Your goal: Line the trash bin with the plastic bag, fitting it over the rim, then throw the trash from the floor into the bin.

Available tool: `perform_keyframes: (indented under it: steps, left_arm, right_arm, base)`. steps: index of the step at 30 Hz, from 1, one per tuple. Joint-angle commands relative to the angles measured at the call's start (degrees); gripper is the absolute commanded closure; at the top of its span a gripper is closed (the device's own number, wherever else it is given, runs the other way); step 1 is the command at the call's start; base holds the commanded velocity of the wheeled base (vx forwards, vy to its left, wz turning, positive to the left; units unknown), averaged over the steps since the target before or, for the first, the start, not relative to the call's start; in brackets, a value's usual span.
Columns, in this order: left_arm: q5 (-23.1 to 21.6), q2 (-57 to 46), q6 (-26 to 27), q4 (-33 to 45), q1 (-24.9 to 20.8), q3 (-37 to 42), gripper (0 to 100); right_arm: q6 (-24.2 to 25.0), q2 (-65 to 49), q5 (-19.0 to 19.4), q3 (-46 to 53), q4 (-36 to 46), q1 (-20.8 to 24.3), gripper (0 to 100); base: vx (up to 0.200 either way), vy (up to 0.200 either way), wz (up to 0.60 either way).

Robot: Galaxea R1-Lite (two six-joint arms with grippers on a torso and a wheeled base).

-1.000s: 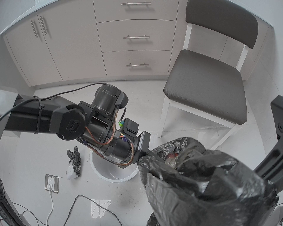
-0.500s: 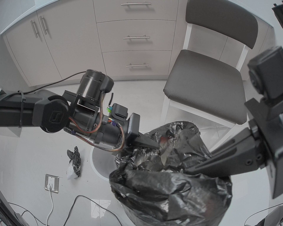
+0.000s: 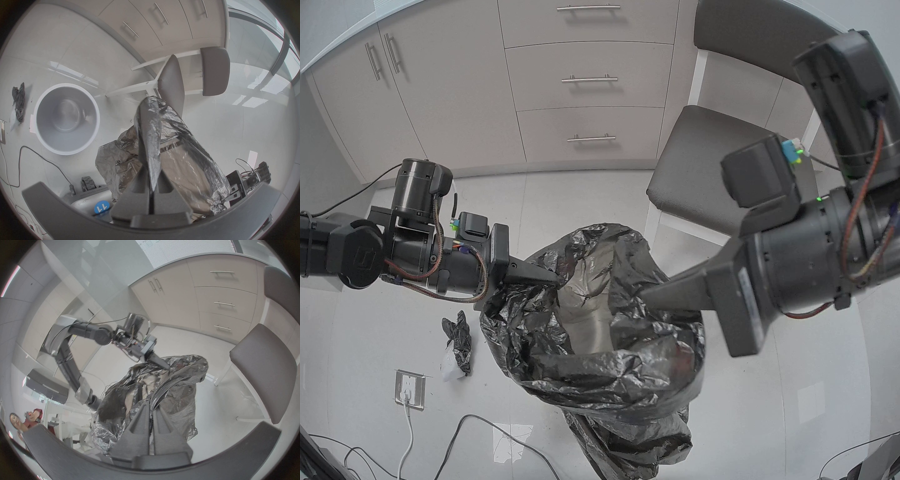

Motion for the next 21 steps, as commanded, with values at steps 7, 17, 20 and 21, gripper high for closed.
perform_keyframes:
  steps: [7,17,20,21]
  left_arm:
    - [0.02,-6.98,0.49,-2.68,5.19,5.42,100]
    - [0.64,-12.26,0.49,-2.77,6.60,8.14,100]
    - [3.80,-13.05,0.76,-2.86,7.22,8.58,100]
    - [4.07,-13.14,0.85,-2.86,7.39,8.58,100]
  right_arm:
    - [8.10,9.23,-7.18,9.50,-33.70,-2.26,100]
    - [8.36,11.60,-11.05,13.72,-41.61,-2.96,100]
    - [8.63,12.75,-12.01,13.90,-41.79,-3.84,100]
    - [8.63,12.84,-12.01,13.81,-41.79,-4.02,100]
  base:
    - [0.000,0.000,0.00]
    - [0.000,0.000,0.00]
    - [0.000,0.000,0.00]
    - [0.000,0.000,0.00]
